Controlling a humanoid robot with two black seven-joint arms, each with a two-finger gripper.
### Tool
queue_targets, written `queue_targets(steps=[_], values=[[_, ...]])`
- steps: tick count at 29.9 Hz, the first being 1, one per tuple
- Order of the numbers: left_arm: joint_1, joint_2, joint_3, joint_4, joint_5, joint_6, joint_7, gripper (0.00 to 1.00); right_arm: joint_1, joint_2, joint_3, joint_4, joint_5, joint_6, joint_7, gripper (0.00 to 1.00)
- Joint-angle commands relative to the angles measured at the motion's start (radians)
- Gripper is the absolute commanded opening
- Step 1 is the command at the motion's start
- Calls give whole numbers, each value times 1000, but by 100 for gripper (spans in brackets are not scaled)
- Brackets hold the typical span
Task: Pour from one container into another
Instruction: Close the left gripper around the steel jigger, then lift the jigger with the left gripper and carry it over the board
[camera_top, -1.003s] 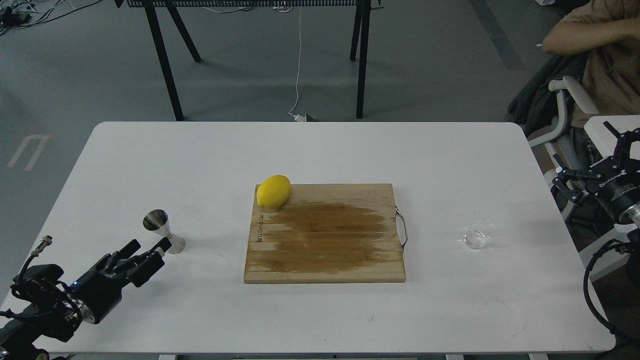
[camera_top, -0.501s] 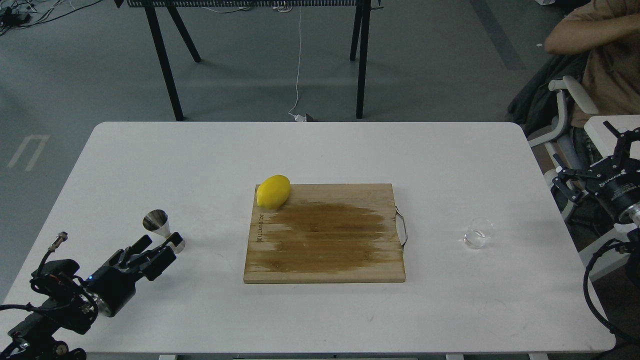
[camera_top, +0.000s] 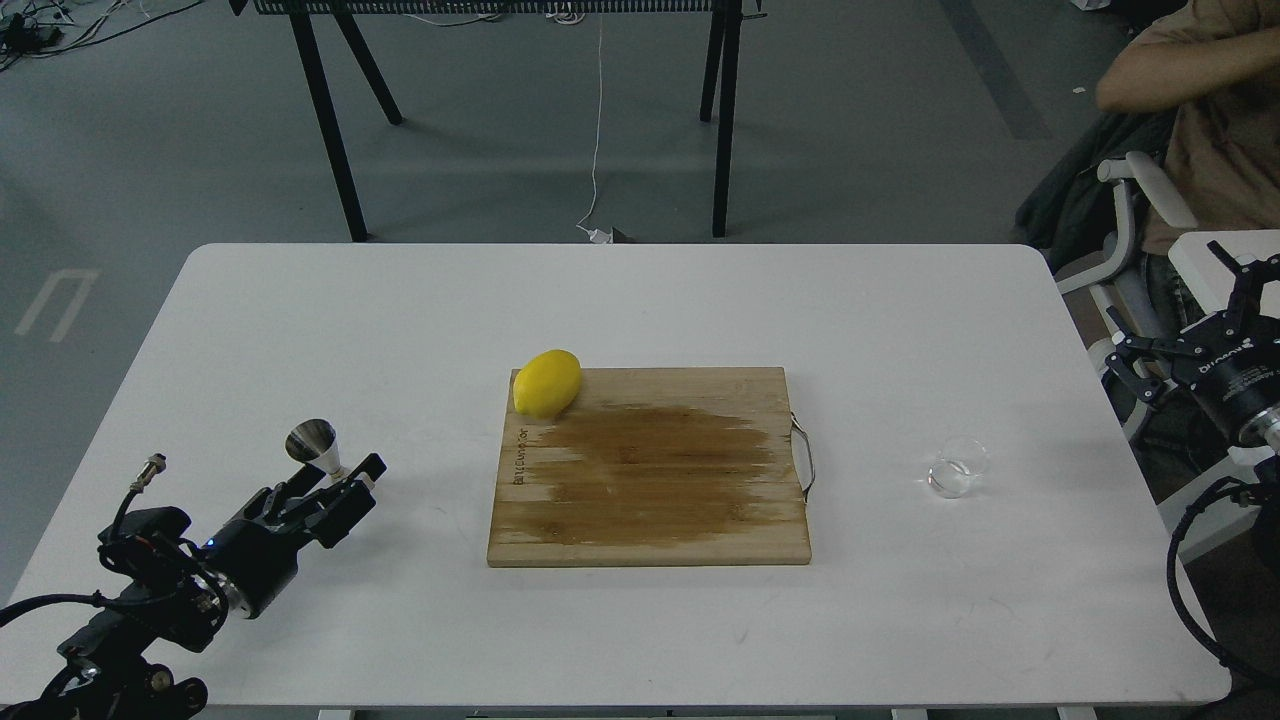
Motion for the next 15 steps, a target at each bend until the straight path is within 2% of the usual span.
queue_targets(steps=[1,8,12,15], values=[[-16,-20,0,22,5,0,0,98,0,-1,0,0,0,0,-1,99],[-46,-69,8,96,22,0,0,89,1,-1,1,0,0,0,0,99],[-57,-78,20,145,59,0,0,76,1,-1,1,0,0,0,0,99],[-65,-103,21,177,60,0,0,62,0,-1,1,0,0,0,0,99]])
